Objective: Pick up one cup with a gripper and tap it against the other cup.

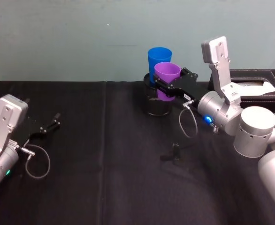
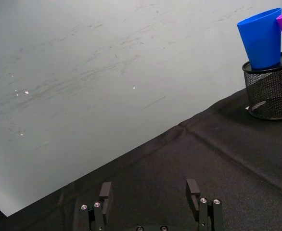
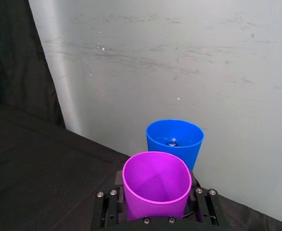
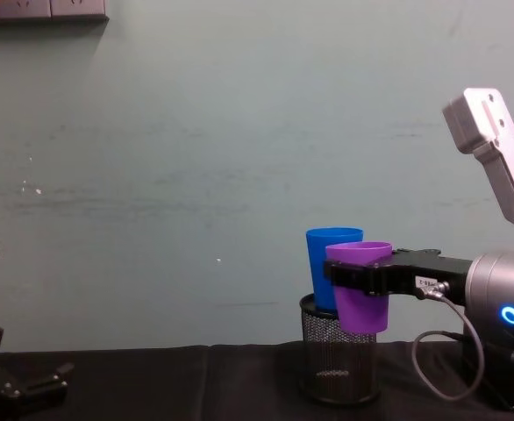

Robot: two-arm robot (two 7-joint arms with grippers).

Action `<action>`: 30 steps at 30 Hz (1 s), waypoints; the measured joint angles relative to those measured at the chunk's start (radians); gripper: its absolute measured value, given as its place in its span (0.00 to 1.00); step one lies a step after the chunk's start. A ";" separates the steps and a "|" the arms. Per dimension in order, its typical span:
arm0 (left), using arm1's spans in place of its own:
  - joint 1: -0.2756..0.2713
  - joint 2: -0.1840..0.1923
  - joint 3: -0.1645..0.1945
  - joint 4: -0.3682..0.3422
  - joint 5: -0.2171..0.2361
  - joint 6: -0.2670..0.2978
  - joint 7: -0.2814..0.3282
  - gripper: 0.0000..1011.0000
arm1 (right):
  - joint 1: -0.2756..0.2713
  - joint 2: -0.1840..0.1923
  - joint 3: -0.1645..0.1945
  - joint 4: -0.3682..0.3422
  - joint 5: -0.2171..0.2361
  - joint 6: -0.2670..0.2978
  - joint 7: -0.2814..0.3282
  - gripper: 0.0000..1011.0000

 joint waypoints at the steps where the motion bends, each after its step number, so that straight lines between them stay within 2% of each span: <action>1: 0.000 0.000 0.000 0.000 0.000 0.000 0.000 0.99 | 0.000 0.000 0.000 0.000 0.000 0.000 0.000 0.71; 30: 0.000 0.000 0.000 0.000 0.000 0.000 0.000 0.99 | 0.000 0.000 0.000 0.000 0.000 0.000 0.000 0.71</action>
